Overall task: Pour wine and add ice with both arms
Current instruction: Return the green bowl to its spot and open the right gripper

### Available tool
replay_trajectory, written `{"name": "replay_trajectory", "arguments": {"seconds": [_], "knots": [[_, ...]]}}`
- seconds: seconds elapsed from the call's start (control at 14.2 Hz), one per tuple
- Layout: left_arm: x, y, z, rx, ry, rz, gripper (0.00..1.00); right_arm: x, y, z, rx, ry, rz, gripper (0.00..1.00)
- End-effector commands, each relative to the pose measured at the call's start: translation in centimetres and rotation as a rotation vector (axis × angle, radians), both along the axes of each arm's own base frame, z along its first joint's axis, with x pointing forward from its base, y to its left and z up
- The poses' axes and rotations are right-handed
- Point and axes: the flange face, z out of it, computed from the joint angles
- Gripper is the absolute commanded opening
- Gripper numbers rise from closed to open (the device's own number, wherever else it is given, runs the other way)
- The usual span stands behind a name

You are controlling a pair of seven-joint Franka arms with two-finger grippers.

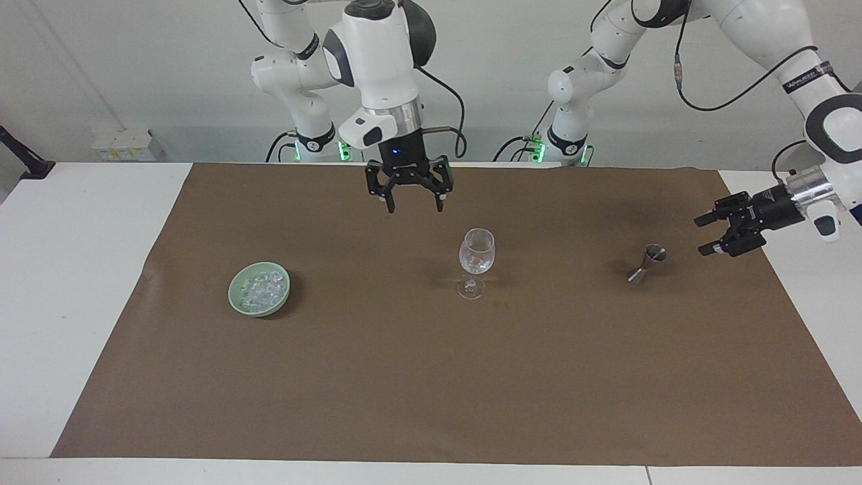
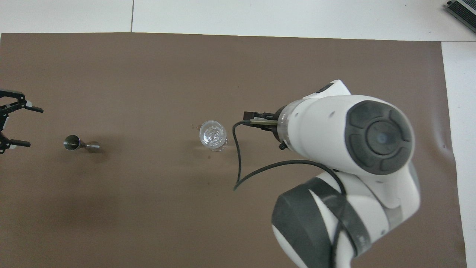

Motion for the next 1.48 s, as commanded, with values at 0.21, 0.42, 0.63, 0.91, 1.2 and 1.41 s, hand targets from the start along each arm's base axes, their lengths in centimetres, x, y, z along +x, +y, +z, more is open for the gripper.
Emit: {"name": "replay_trajectory", "arguments": {"seconds": [0.21, 0.42, 0.63, 0.91, 1.2, 1.41], "knots": [[-2.0, -8.0, 7.4, 0.301, -0.139, -0.266, 1.00, -2.3, -9.6, 4.2, -0.137, 0.068, 0.061, 1.00], [-3.5, -10.3, 10.9, 0.372, -0.263, -0.527, 1.00, -2.8, -14.7, 6.3, -0.144, 0.093, 0.018, 1.00], [-3.8, -11.5, 12.2, 0.406, -0.329, -0.697, 1.00, -2.7, -17.3, 9.2, -0.138, 0.095, 0.001, 1.00], [-3.7, -15.7, 15.1, 0.512, -0.365, -0.814, 1.00, -2.5, -19.3, 10.7, -0.143, 0.096, 0.033, 1.00], [-3.5, -15.9, 15.1, 0.517, -0.380, -0.817, 1.00, -2.5, -21.7, 10.5, -0.139, 0.124, 0.066, 1.00], [-3.6, -15.5, 15.2, 0.512, -0.380, -0.826, 1.00, -2.8, -22.4, 10.3, -0.139, 0.150, 0.069, 1.00]]}}
